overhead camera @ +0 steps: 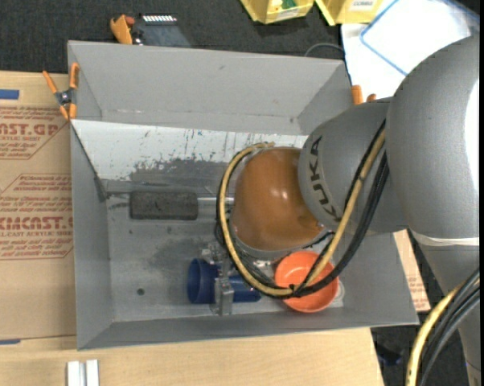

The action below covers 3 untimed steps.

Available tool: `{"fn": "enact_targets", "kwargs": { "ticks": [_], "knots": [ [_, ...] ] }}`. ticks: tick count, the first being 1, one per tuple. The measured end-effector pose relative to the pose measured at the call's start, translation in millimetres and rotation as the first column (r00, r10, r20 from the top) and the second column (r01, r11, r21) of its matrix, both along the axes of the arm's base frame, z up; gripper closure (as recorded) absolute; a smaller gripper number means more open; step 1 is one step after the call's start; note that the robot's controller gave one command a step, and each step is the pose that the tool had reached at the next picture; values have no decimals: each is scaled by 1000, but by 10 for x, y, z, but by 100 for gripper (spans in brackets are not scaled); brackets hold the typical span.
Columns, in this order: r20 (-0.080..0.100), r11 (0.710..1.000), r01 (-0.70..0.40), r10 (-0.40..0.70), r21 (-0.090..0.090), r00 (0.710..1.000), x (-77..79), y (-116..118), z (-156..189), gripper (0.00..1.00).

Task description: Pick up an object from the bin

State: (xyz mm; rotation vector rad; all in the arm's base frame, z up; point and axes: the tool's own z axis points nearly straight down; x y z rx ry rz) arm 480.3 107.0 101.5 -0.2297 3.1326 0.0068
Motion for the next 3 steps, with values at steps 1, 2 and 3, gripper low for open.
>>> {"fn": "enact_targets", "kwargs": {
  "ticks": [1, 2, 3],
  "knots": [
    [0, 1000, 0, 0, 0, 1000, 1, 1, 69, 100],
    [-2, 1000, 0, 0, 0, 1000, -6, 1, 175, 100],
    [-3, 1000, 0, 0, 0, 1000, -9, 2, 364, 100]
  ]
}}
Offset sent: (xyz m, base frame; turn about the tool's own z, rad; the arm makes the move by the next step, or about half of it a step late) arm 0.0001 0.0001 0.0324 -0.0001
